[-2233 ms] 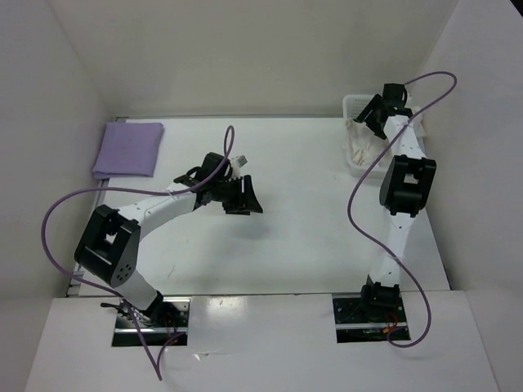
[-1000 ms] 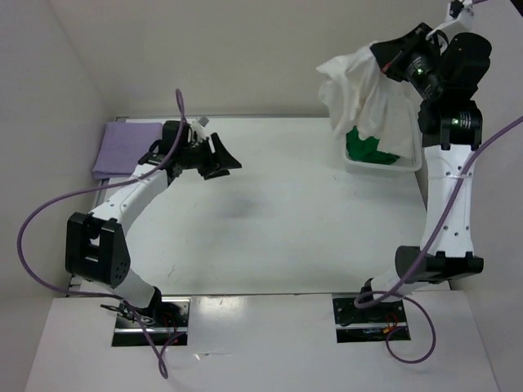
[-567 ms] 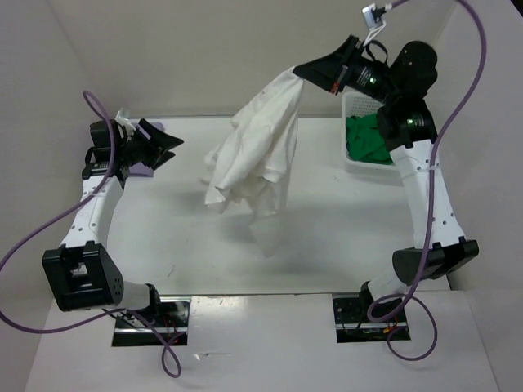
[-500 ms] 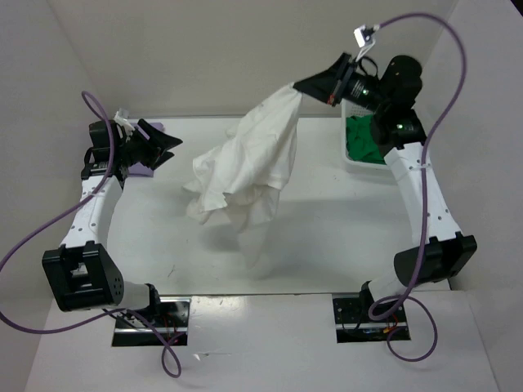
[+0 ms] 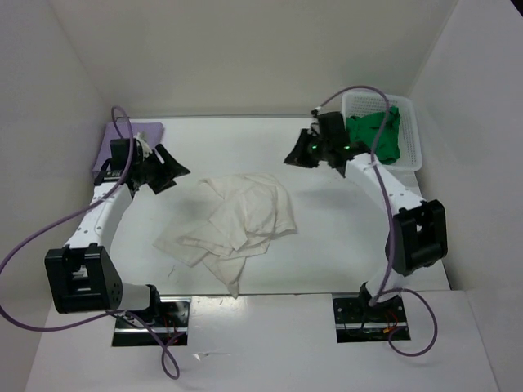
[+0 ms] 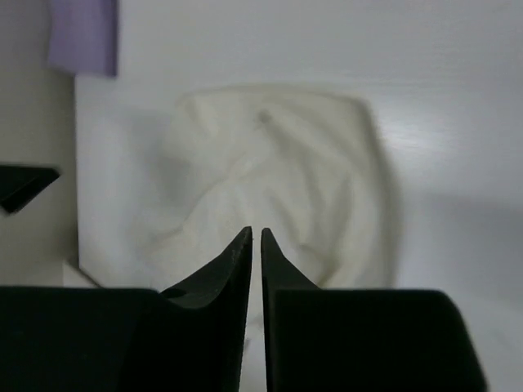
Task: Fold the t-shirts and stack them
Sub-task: Move the tshirt to the center of the board, then flatten out the tshirt
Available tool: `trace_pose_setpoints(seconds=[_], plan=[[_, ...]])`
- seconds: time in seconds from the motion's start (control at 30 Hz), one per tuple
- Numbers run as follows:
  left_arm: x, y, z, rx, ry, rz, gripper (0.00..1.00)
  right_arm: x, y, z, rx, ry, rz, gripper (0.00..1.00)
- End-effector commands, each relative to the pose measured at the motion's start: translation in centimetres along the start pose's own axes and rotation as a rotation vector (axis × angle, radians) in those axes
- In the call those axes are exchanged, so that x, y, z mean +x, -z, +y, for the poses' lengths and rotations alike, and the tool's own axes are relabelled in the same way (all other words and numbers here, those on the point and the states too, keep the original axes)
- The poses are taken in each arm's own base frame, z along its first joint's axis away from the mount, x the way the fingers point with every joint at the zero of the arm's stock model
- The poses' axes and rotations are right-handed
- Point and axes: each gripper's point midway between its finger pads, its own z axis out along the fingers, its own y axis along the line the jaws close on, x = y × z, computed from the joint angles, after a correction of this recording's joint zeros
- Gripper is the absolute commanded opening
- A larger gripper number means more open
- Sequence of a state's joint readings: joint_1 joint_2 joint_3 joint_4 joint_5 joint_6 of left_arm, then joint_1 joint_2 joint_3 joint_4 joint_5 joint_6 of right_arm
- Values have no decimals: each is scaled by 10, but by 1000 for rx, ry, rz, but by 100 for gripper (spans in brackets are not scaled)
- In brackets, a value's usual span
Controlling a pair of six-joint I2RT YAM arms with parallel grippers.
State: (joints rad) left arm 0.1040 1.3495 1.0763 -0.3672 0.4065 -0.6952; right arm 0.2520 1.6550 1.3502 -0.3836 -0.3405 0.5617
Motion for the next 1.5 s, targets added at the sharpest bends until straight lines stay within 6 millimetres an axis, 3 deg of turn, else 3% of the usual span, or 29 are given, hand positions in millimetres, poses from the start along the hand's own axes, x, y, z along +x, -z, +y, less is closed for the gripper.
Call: trace_pose_setpoints(seconds=[0.0, 0.03, 0.1, 0.13, 0.17, 0.27, 0.33, 0.37, 0.4, 0.47, 0.53, 0.6, 0.77, 0.87, 0.9, 0.93, 1.03, 1.07, 1.1, 1.17, 1.2, 1.27, 1.3, 1.37, 1.4, 1.47], plan=[[25, 2, 34, -109, -21, 52, 72, 66, 11, 66, -50, 233, 74, 11], [45, -2, 46, -122, 17, 104, 72, 87, 5, 71, -46, 270, 110, 10], [60, -5, 60, -122, 111, 135, 72, 129, -3, 79, -55, 330, 190, 14], [68, -6, 66, -119, 142, 152, 72, 160, -11, 85, -59, 369, 250, 18], [79, -8, 74, -134, 164, 172, 72, 171, -14, 91, -74, 388, 267, 32], [76, -10, 85, -182, 171, 153, 72, 207, -29, 106, -95, 448, 318, 52], [77, -14, 96, -224, 168, 154, 72, 228, -36, 124, -108, 496, 333, 58], [80, -18, 104, -251, 179, 169, 72, 242, -50, 117, -74, 512, 358, 60], [83, -20, 108, -260, 178, 185, 72, 242, -57, 122, -60, 527, 344, 64], [92, -27, 115, -273, 200, 228, 72, 264, -71, 102, 32, 575, 397, 65], [100, -30, 122, -283, 200, 246, 72, 259, -76, 94, 101, 574, 355, 65], [102, -33, 128, -322, 180, 242, 68, 256, -75, 69, 200, 569, 321, 65], [109, -39, 141, -387, 143, 242, 68, 259, -77, 55, 244, 570, 322, 65], [131, -52, 150, -414, 147, 314, 54, 260, -77, 55, 245, 561, 321, 36], [132, -55, 152, -418, 156, 314, 46, 260, -77, 56, 247, 552, 319, 21], [136, -56, 153, -416, 165, 332, 31, 253, -75, 67, 219, 546, 293, 15], [136, -59, 152, -421, 152, 334, 17, 237, -68, 86, 183, 537, 244, 1], [132, -60, 152, -429, 155, 318, 6, 234, -65, 90, 175, 535, 235, 0], [131, -60, 153, -437, 152, 313, 2, 221, -57, 98, 159, 522, 210, 0], [115, -60, 141, -407, 143, 268, 0, 203, -46, 112, 127, 502, 165, 0], [110, -58, 138, -407, 138, 254, 0, 180, -29, 129, 78, 477, 112, 0], [94, -56, 125, -380, 122, 216, 0, 153, -8, 145, 36, 447, 55, 0], [78, -58, 114, -356, 109, 183, 0, 125, 16, 161, -11, 418, -9, 0], [59, -53, 98, -334, 91, 138, 0, 97, 40, 174, -63, 394, -60, 0], [46, -51, 92, -317, 87, 106, 0, 68, 54, 176, -79, 361, -106, 0], [14, -42, 63, -260, 55, 27, 0, 42, 93, 191, -172, 333, -153, 0]])
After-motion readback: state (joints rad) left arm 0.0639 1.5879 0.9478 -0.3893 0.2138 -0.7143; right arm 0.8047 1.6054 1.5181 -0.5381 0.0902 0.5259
